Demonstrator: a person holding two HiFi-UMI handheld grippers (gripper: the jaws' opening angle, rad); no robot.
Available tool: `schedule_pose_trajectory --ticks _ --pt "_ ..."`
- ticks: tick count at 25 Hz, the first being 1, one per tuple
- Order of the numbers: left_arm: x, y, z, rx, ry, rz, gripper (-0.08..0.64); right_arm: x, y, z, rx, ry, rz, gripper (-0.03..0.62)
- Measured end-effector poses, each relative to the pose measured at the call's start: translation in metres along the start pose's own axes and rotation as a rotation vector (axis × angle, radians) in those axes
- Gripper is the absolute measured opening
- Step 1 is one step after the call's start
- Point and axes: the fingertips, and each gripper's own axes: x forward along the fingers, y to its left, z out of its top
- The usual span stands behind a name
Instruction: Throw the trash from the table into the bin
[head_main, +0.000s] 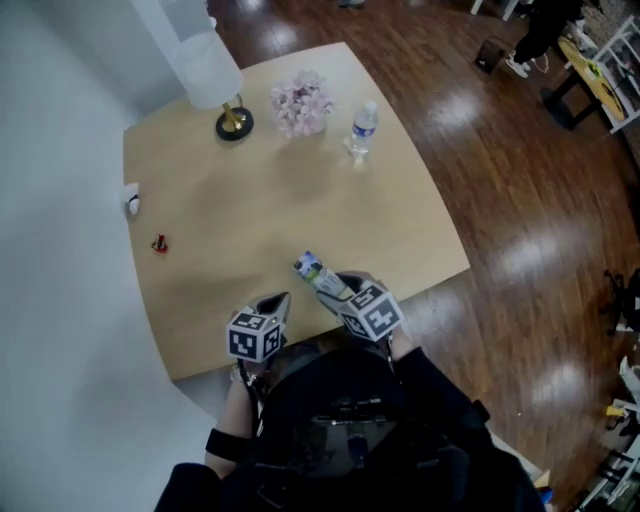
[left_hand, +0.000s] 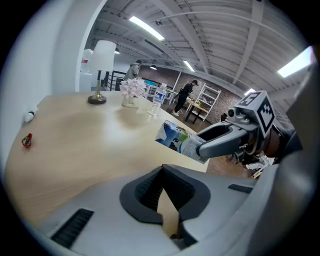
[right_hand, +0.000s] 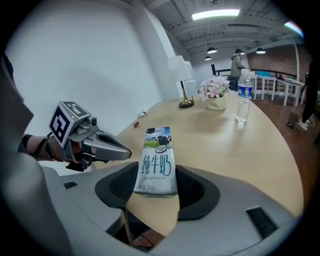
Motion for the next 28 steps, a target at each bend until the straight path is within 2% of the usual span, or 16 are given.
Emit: schedule_pose_trajectory --ticks 5,13,16,21,25,28 --pt "0.041 -0.058 0.011 0.038 0.044 -0.019 0.003 -0.04 -0.042 -0.026 0.048 -0.034 0.006 0.245" --pt "0.123 -0.192 0.034 0.13 0.107 -0.101 0.003 -0.144 -0.127 -0.099 0.171 -0.091 -0.049 0.245" --pt "0.149 -0.234 0.036 0.162 0.139 -0.154 0.003 -0.172 -0.156 -0.127 0.233 -0.102 -0.09 0.245" --pt "0.177 -0.282 0.035 0.267 0.212 -0.254 0.003 -0.207 -0.192 -0.165 0.364 -0.128 -0.184 0.245" --pt "0.202 -0.313 0.049 0.339 0.225 -0.343 0.003 -0.23 -0.213 -0.185 0.476 -0.138 -0.265 0.245" --pt "0.22 -0.342 0.052 0.392 0.231 -0.423 0.003 -0.246 -0.222 -0.198 0.517 -0.134 -0.325 0.245"
